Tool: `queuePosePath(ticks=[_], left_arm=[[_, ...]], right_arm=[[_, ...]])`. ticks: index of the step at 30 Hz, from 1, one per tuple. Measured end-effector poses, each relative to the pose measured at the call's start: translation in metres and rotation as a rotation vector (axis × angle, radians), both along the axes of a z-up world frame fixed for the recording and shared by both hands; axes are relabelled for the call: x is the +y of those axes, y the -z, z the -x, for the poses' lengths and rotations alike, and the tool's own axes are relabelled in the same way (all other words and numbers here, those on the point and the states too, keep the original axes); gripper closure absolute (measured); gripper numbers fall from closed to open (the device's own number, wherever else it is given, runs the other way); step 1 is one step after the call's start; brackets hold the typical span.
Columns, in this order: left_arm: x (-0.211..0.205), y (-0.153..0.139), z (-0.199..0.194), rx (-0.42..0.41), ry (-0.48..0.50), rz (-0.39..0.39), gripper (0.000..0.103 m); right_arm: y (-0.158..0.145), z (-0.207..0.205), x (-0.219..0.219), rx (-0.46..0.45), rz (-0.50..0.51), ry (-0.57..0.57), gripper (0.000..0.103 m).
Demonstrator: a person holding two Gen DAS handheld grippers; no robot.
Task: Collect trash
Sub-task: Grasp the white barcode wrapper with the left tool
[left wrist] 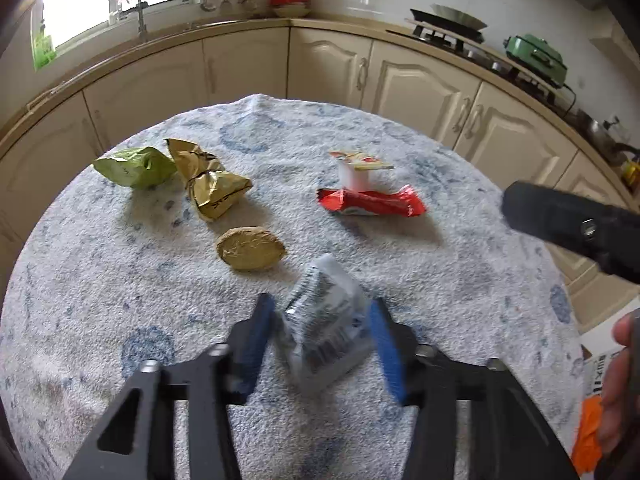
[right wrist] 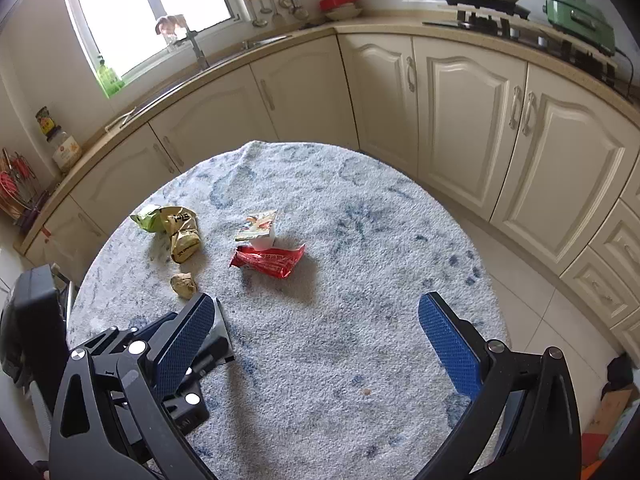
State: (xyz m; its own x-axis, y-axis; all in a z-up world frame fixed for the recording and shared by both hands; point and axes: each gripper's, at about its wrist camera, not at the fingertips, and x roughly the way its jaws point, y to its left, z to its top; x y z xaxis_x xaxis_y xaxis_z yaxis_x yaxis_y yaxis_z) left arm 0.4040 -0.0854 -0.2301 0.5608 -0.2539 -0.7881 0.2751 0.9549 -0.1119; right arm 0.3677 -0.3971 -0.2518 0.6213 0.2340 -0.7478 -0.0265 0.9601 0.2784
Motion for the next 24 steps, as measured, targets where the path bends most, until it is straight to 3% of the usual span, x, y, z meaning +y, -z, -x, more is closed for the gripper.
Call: queuePosePath(ticks=[2, 3, 4, 12, 14, 17, 19, 20, 21, 22, 24], left_arm=[[0.004, 0.004, -0.006, -0.003, 0.006, 0.002, 0.072], [0.006, 0.005, -0.009, -0.002, 0.008, 0.013, 0.081], [0.01, 0.006, -0.009, -0.003, 0.009, 0.019, 0.084], [0.028, 0.005, -0.013, -0.008, 0.03, 0.088, 0.088], [0.027, 0.007, -0.006, -0.016, 0.031, 0.07, 0.088], [0.018, 0.01, 0.001, -0.005, 0.035, 0.02, 0.072], [0.012, 0.01, 0.002, -0.02, 0.03, -0.004, 0.025], [0.009, 0.009, 0.005, -0.031, 0.035, -0.004, 0.02], [0.006, 0.009, 0.006, -0.033, 0.051, 0.007, 0.029], [0.003, 0.012, 0.006, -0.015, 0.073, 0.02, 0.049], [-0.005, 0.013, 0.011, -0.068, 0.081, -0.033, 0.07]], right_arm=[[0.002, -0.002, 0.003, 0.005, -0.002, -0.006, 0.0], [0.003, -0.003, 0.005, 0.008, -0.003, -0.011, 0.0], [0.003, -0.003, 0.007, 0.009, -0.002, -0.014, 0.0], [0.007, -0.003, 0.023, 0.027, 0.012, -0.037, 0.0], [0.006, -0.002, 0.025, 0.026, 0.018, -0.036, 0.0], [0.006, 0.0, 0.023, 0.03, 0.02, -0.024, 0.0], [0.005, 0.001, 0.02, 0.031, 0.023, -0.013, 0.0], [0.005, 0.001, 0.019, 0.031, 0.024, -0.009, 0.0], [0.005, 0.002, 0.018, 0.032, 0.025, -0.005, 0.0], [0.005, 0.002, 0.016, 0.033, 0.027, -0.002, 0.0], [0.006, 0.002, 0.013, 0.035, 0.029, 0.006, 0.0]])
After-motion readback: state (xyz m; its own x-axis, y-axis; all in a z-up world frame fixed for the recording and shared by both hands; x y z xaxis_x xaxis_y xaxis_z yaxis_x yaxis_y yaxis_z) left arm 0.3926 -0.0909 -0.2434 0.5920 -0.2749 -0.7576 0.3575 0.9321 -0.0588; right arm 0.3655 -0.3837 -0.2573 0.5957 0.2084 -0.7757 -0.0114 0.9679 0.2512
